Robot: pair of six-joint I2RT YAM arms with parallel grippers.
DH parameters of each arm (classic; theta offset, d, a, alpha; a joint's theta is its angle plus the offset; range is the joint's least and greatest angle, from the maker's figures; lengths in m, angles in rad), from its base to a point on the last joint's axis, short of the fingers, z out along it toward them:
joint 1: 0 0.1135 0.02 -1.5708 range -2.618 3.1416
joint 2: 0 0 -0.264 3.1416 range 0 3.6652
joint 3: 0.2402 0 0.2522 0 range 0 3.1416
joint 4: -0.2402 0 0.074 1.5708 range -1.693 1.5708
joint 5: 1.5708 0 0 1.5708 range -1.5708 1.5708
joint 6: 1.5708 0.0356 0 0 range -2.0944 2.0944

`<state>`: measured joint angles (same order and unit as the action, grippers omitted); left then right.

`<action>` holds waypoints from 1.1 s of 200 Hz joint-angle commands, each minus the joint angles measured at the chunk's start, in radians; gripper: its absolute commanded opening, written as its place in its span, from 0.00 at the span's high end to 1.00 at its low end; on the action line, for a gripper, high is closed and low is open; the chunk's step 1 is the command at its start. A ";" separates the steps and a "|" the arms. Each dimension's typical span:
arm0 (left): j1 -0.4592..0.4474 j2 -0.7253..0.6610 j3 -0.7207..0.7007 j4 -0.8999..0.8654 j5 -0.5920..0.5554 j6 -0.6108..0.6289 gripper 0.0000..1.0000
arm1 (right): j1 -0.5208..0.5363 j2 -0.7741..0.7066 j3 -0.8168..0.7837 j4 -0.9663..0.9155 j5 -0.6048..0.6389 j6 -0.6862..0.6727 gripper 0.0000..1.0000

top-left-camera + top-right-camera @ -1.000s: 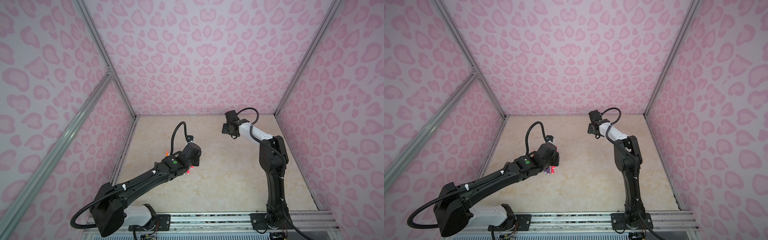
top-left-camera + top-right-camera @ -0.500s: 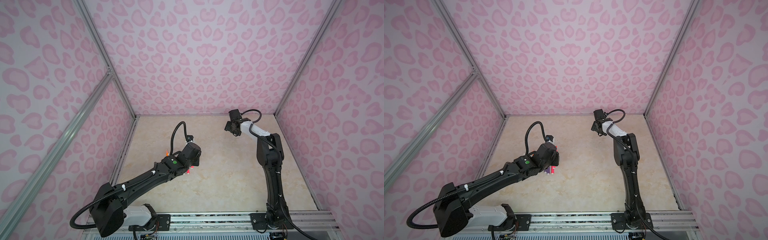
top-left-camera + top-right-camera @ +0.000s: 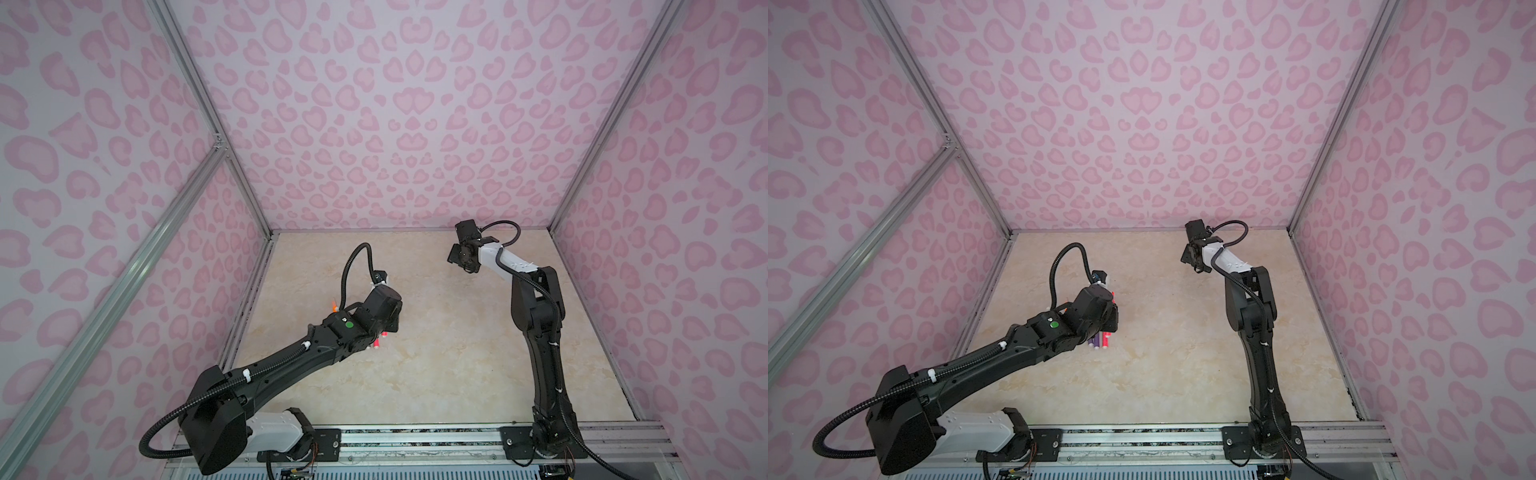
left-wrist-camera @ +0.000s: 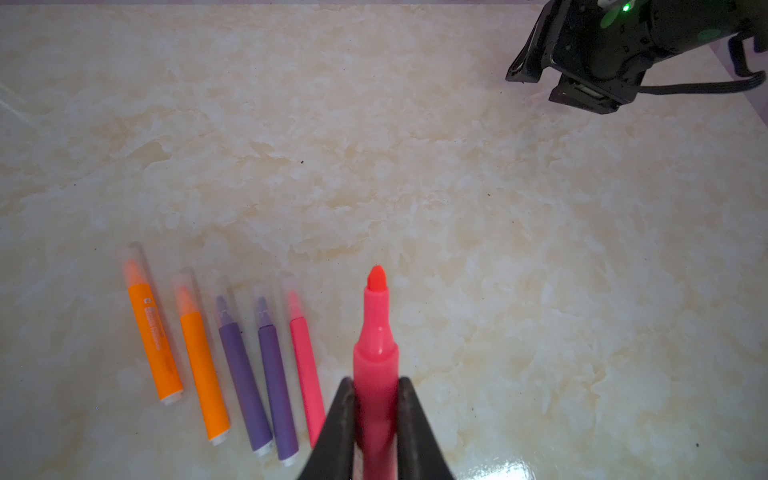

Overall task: Insert pens into pen caps
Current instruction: Pick up the pen cap from the top-center of the table.

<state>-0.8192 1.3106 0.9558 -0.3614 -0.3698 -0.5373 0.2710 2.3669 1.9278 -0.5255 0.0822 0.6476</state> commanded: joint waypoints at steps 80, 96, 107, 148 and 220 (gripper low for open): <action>0.000 -0.012 0.008 0.006 -0.001 0.002 0.97 | 0.010 0.130 0.191 -0.158 0.067 -0.015 0.44; 0.000 -0.011 0.008 0.007 0.003 0.002 0.97 | 0.018 0.131 0.195 -0.168 0.097 -0.026 0.46; 0.000 -0.012 0.009 0.007 0.003 0.002 0.97 | 0.018 0.133 0.197 -0.173 0.100 -0.031 0.50; -0.001 -0.013 0.009 0.007 0.005 0.002 0.97 | 0.018 0.142 0.211 -0.221 0.143 -0.055 0.53; -0.001 -0.017 0.008 0.007 0.006 0.001 0.97 | 0.000 0.167 0.237 -0.238 0.076 -0.077 0.60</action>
<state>-0.8192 1.3029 0.9558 -0.3614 -0.3630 -0.5373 0.2729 2.5053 2.1529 -0.7277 0.1818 0.5850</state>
